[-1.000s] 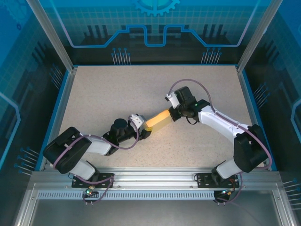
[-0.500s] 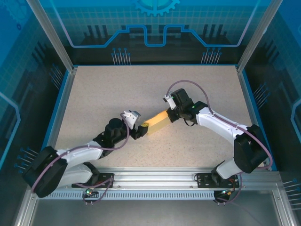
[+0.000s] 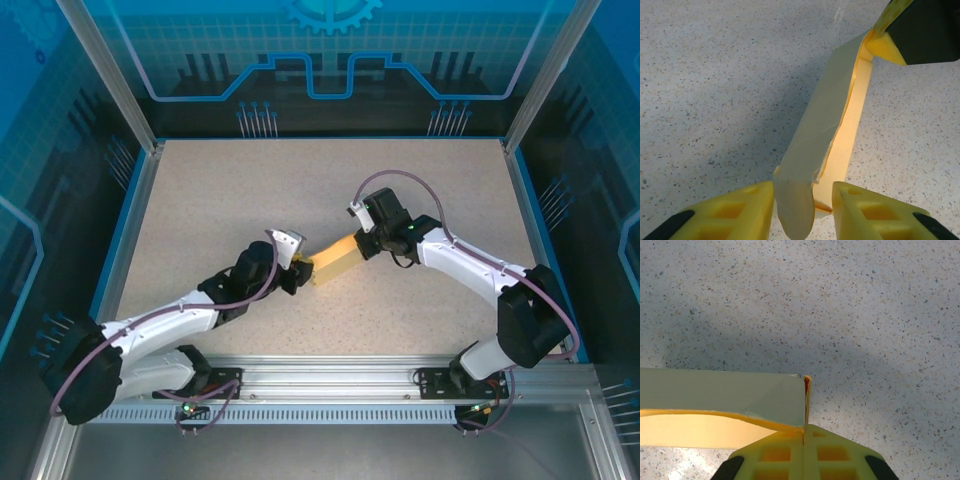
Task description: Fold the paper box
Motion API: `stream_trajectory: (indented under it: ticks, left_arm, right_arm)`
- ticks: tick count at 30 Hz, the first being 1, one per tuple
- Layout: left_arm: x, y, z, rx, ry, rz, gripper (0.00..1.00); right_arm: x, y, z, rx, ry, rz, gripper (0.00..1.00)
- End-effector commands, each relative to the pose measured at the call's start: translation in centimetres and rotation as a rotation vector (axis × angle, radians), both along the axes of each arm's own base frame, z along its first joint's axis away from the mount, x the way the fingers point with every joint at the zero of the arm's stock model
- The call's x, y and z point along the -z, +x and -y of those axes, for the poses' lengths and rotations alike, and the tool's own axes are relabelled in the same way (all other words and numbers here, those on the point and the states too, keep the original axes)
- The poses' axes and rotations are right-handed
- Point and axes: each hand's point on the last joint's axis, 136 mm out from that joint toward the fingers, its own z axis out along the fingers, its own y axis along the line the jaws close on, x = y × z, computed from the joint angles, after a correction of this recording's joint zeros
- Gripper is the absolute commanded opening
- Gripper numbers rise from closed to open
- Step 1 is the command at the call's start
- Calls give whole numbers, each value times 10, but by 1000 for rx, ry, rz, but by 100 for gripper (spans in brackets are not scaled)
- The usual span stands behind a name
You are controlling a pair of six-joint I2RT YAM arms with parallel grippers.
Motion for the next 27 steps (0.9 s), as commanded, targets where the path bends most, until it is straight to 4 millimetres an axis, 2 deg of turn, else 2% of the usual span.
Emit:
stream_trajectory:
  ticks: [1, 8, 17, 27]
  left_arm:
    - [1, 3, 3, 1, 32, -18, 34]
    - [3, 5, 5, 4, 49, -33, 28]
    - [4, 3, 3, -10, 49, -70, 13]
    - [-5, 1, 10, -60, -64, -160, 12]
  right_arm:
    - [-8, -1, -3, 5, 17, 23, 0]
    - [-7, -1, -3, 7, 19, 21, 0]
    - [-5, -1, -4, 8, 23, 17, 0]
    - [-2, -5, -1, 17, 20, 24, 0]
